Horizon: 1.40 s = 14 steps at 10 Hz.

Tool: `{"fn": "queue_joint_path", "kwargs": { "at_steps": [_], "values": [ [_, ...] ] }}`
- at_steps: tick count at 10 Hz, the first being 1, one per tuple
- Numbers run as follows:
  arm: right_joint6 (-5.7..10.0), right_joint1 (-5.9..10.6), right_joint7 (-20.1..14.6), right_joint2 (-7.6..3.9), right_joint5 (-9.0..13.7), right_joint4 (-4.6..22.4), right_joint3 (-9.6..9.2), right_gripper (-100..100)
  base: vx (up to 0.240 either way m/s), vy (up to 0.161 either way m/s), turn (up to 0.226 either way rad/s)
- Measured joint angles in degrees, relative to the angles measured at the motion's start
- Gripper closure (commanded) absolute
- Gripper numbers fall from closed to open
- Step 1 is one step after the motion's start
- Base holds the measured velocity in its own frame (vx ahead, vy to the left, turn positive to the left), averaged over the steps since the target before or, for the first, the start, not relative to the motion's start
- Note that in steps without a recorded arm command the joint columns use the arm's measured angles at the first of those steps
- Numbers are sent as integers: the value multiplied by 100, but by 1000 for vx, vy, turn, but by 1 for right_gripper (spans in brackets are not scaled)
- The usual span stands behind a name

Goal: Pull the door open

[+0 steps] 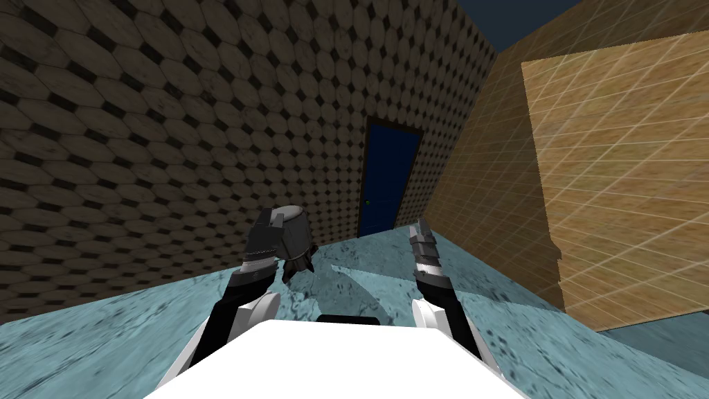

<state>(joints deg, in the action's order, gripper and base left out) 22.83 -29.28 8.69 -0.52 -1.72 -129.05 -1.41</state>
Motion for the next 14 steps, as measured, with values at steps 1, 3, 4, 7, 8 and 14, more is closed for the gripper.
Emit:
{"fn": "queue_joint_path", "kwargs": {
  "at_steps": [1, 3, 4, 7, 8, 14],
  "values": [
    [6, 60, 47, -25, -32, 92, 18, -100, 142, -9, -14],
    [87, 107, 179, -90, -102, 294, 46, -100, 148, 10, 14],
    [157, 114, 241, -120, -138, 409, 56, -100, 119, 0, 14],
    [265, 275, 404, -199, -224, 754, 129, -100, 117, -7, 18],
    [329, 280, 484, -236, -270, 879, 145, -100, 144, -11, 15],
    [614, 582, 913, -363, -503, 1667, 263, -100, 108, -14, 18]
  ]
}}
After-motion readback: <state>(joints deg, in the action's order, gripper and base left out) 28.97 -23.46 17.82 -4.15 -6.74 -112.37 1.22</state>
